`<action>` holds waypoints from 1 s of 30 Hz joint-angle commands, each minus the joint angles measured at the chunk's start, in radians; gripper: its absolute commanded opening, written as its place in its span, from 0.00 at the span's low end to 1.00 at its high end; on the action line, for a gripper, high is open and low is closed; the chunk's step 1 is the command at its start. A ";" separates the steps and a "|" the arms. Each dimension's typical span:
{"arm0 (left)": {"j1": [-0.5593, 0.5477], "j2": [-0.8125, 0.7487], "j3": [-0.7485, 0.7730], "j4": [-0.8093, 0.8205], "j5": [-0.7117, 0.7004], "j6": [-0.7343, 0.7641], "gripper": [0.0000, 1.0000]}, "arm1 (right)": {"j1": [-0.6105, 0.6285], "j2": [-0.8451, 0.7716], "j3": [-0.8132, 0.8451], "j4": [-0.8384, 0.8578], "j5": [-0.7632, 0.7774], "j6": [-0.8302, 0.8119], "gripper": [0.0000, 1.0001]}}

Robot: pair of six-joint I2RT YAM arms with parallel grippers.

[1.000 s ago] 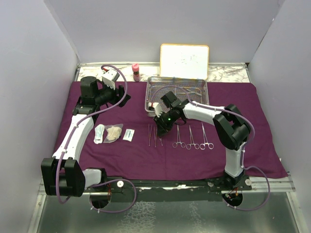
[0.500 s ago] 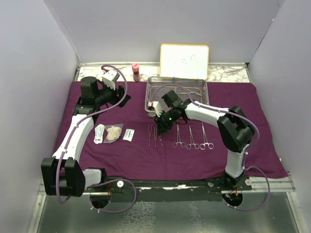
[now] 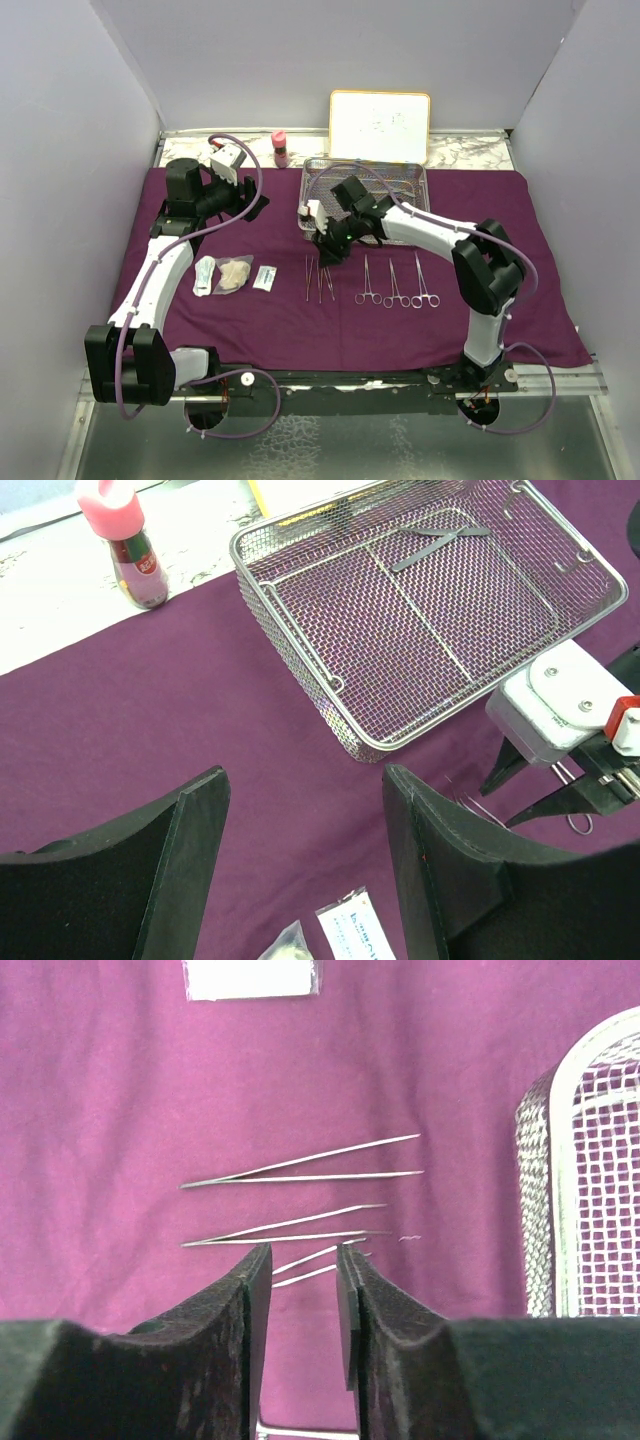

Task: Open and lay out the surgical kit
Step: Adjust the medical item in the surgical kit.

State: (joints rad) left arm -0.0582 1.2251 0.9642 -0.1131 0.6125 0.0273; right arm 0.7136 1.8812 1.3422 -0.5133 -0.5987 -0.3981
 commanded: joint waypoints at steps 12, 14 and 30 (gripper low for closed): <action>0.008 -0.006 -0.010 0.024 0.023 0.004 0.66 | 0.007 0.113 0.091 -0.034 0.019 -0.138 0.39; 0.007 -0.004 -0.010 0.024 0.023 0.004 0.66 | 0.007 0.118 0.090 -0.042 0.026 -0.148 0.39; -0.017 0.007 -0.006 -0.013 0.033 0.065 0.65 | 0.007 -0.009 -0.015 -0.024 0.068 -0.164 0.34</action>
State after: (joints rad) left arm -0.0586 1.2251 0.9600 -0.1139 0.6128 0.0364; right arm 0.7136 1.9759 1.3598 -0.5461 -0.5446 -0.5625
